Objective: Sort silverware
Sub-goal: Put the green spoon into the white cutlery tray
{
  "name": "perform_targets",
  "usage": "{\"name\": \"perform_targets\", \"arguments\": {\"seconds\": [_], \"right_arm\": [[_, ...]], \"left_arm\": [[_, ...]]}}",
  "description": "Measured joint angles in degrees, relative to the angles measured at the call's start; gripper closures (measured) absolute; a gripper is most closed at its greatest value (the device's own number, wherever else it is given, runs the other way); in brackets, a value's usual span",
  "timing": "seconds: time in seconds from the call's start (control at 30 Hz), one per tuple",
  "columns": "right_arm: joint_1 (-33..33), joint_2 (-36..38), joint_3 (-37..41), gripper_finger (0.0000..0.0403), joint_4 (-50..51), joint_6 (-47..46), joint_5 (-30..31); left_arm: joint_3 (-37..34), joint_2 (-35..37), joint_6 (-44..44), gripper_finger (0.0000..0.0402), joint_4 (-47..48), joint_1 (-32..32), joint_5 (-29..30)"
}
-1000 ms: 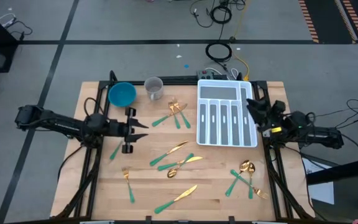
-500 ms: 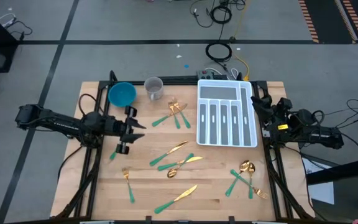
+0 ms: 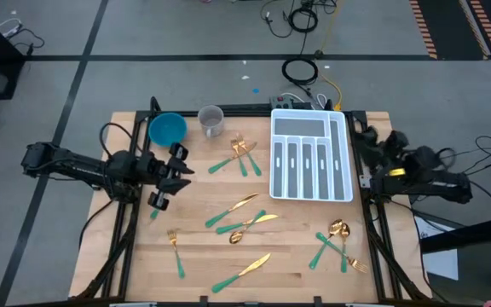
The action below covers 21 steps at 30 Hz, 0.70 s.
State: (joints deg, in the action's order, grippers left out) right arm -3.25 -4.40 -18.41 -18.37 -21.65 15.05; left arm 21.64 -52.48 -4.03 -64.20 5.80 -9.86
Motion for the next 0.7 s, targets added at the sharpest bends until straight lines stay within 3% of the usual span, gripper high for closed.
{"name": "perform_targets", "arguments": {"seconds": [0.07,0.2,0.3,0.4,0.5,0.63,0.7], "right_arm": [[-0.02,-2.68,-5.86,0.0206,5.22,3.92,0.00],[-0.02,-11.28,-21.48,0.0206,26.87,8.74,0.20],[-0.02,-20.29,-32.67,0.0206,41.47,10.05,0.33],[-0.02,-29.10,-42.45,0.0206,53.18,10.29,-0.42],[-0.02,-36.62,-51.84,0.0206,68.25,7.18,-4.06],[0.51,-44.78,-60.95,0.0206,92.00,-1.80,-10.48],[2.03,-47.22,-62.03,0.0206,99.15,-5.79,-13.22]], "left_arm": [[0.94,0.00,0.29,0.0278,-0.51,-0.04,1.76],[4.40,0.02,1.53,0.0278,-9.32,-0.13,14.71],[6.29,0.06,1.48,0.0278,-14.77,-0.19,19.97],[7.94,0.77,1.12,0.0278,-10.95,-0.29,22.91],[10.27,3.29,-4.35,0.0278,7.02,-0.20,23.92],[18.73,5.74,-12.74,0.0278,44.41,-0.19,28.20],[24.34,5.49,-17.19,0.0279,60.68,-0.13,32.14]]}}
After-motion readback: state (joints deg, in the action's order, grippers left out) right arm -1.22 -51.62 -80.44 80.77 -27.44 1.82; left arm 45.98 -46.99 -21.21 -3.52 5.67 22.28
